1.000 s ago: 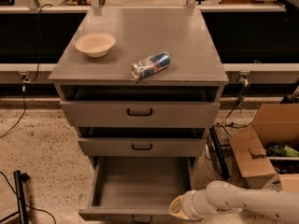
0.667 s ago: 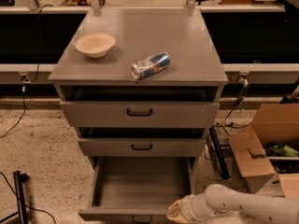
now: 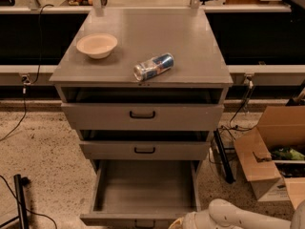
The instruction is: Close bottom drawer
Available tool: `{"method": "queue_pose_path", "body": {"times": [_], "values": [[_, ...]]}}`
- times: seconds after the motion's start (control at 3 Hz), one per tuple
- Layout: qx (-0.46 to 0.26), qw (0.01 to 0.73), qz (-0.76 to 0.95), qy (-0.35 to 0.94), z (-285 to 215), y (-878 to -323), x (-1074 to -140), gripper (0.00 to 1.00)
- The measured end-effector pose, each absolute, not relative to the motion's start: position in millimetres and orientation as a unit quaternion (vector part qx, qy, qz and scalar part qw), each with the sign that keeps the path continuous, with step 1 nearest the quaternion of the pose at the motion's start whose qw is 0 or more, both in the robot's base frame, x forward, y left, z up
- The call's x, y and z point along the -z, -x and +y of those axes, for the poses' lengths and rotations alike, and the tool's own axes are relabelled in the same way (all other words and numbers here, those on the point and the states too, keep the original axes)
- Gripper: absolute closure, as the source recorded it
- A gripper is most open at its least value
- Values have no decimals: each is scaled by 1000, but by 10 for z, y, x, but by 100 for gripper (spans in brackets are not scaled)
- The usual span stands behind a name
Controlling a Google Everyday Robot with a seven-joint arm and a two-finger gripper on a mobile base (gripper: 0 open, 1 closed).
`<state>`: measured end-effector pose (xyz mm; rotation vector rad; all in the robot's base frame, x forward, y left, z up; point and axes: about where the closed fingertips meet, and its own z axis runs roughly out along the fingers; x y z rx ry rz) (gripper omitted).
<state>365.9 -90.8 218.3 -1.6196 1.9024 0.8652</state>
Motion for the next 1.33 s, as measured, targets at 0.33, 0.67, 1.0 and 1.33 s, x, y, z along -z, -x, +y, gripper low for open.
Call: {"method": "queue_pose_path", "body": {"times": [0.33, 0.67, 1.0, 1.33], "values": [[-330, 237, 704, 583, -932, -3554, -1925, 100], [-332, 231, 730, 551, -940, -3473, -1667, 100], [-325, 234, 745, 533, -921, -3454, -1523, 100], [-325, 234, 746, 532, -917, -3454, -1516, 100]]}}
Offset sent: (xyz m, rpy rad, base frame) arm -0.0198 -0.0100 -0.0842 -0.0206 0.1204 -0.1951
